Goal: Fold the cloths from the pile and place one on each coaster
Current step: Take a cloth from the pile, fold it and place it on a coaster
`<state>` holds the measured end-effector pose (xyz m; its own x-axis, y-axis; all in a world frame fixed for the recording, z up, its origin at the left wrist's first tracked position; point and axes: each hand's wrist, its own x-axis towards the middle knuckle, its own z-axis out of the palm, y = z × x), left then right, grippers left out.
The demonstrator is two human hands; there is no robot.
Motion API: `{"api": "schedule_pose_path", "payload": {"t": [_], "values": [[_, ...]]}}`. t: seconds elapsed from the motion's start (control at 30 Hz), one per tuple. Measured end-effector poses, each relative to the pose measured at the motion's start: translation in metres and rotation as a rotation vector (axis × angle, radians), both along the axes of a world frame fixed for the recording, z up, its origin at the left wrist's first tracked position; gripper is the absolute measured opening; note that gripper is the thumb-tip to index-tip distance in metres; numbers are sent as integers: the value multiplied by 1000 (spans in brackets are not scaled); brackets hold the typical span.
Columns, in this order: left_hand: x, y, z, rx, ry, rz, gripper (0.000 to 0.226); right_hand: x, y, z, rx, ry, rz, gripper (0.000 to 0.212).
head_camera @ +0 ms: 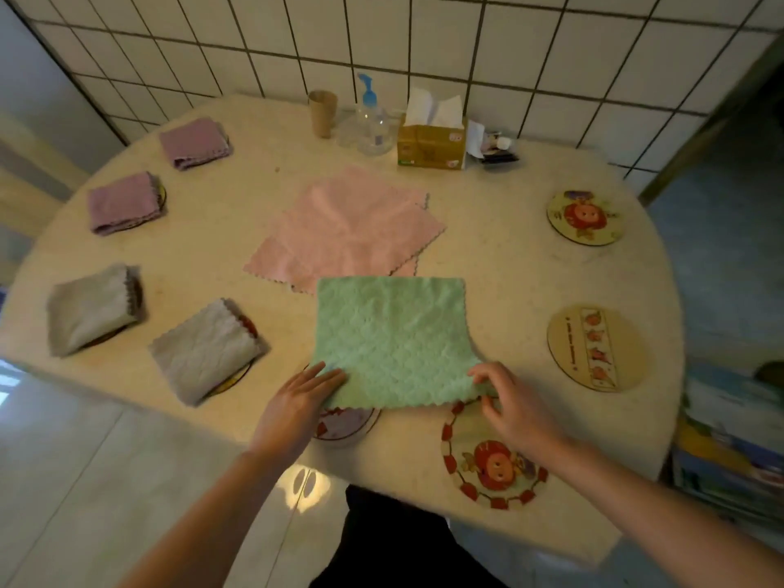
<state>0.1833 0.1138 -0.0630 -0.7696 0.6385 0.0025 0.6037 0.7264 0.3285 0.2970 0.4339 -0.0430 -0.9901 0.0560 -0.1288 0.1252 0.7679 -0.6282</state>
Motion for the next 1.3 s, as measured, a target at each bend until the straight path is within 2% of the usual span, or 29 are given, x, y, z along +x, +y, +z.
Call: {"api": "schedule_pose_path", "payload": {"t": [0.07,0.17,0.27,0.43,0.6,0.7,0.77,0.83,1.07,1.3], "values": [[34,4,-3,22,-53,17,39,31,6,-9,11,-43,31,32],[68,4,-11,40,-148,9,37,65,13,-20,-5,-122,53,33],[87,4,-7,89,-309,89,43,92,20,-23,-38,-184,97,30],[87,7,7,91,-515,236,30,106,29,-23,-69,-137,20,21],[57,25,23,253,-622,391,15,76,37,-12,-180,-45,-169,8],[33,35,23,416,-658,600,11,48,39,-10,-356,-87,-329,22],[17,40,18,530,-700,772,18,29,41,-17,-438,-116,-444,23],[2,48,13,586,-728,888,13,10,42,-25,-470,-154,-521,22],[-36,62,-12,432,-698,929,20,-35,47,-47,-418,-214,-587,17],[-44,64,-20,395,-710,931,22,-48,61,-58,-399,-243,-538,12]]}}
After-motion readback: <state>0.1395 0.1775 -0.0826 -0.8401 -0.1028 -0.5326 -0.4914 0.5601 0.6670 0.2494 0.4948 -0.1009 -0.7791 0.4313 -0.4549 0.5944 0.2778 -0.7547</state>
